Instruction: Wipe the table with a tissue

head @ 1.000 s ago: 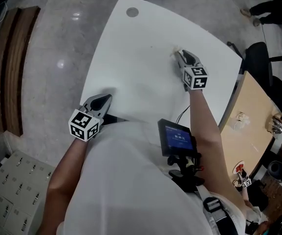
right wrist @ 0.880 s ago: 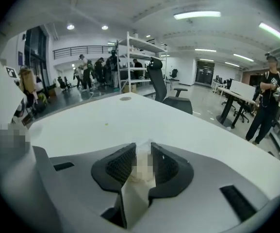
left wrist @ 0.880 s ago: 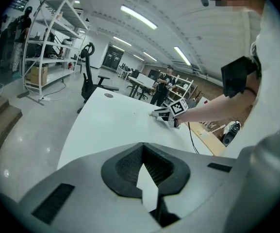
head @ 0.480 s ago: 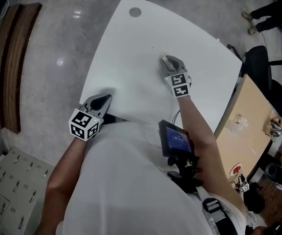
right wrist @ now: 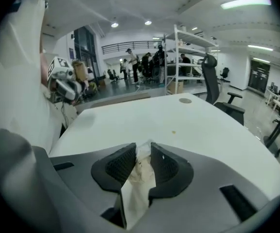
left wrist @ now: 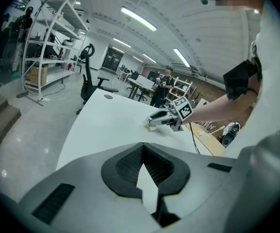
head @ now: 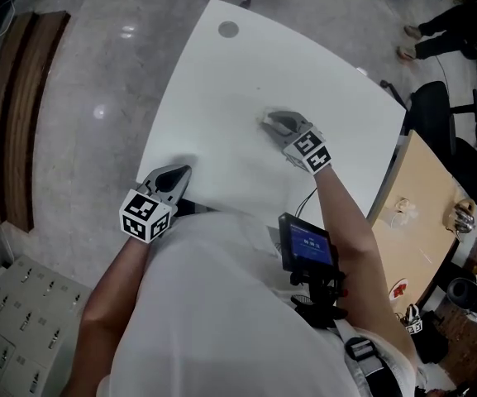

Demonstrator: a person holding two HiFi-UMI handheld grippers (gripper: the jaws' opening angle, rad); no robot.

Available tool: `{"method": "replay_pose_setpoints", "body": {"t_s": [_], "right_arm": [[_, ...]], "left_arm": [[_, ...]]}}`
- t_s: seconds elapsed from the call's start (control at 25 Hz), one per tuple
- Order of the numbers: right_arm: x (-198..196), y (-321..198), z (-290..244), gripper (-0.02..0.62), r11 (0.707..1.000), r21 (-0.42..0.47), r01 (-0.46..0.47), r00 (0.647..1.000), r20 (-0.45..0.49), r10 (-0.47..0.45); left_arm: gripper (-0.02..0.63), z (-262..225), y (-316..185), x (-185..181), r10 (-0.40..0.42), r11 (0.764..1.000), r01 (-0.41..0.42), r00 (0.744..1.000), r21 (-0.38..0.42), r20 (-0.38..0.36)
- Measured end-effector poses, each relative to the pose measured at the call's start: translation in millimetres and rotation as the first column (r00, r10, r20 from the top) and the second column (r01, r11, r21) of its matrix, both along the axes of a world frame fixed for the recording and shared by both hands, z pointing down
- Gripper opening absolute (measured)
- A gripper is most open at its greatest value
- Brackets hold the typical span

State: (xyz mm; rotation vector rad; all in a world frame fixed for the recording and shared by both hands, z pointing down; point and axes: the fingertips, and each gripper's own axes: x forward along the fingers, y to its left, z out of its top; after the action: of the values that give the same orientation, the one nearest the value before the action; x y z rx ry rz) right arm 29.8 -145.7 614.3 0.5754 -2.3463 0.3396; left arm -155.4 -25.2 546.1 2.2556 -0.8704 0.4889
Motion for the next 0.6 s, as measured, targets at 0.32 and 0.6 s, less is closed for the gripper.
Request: {"method": "replay_pose_setpoints", "body": {"t_s": [0.32,0.6], "right_arm": [[15,-90,-15,0.097,0.95,0.103,-0.294,0.956,0.045,0.29],[-51,-100,-2,0.097,0.979,0.129,-0.159,0.987,-0.006,0.161]], "left_arm": [[0.005,-2,6,-6,-0.009,1.0,0.009,1.0,0.012,0.019],[0.005,4,10,-22,-0.056,0.998,0.056,0.998,-0.004,0.031]]}}
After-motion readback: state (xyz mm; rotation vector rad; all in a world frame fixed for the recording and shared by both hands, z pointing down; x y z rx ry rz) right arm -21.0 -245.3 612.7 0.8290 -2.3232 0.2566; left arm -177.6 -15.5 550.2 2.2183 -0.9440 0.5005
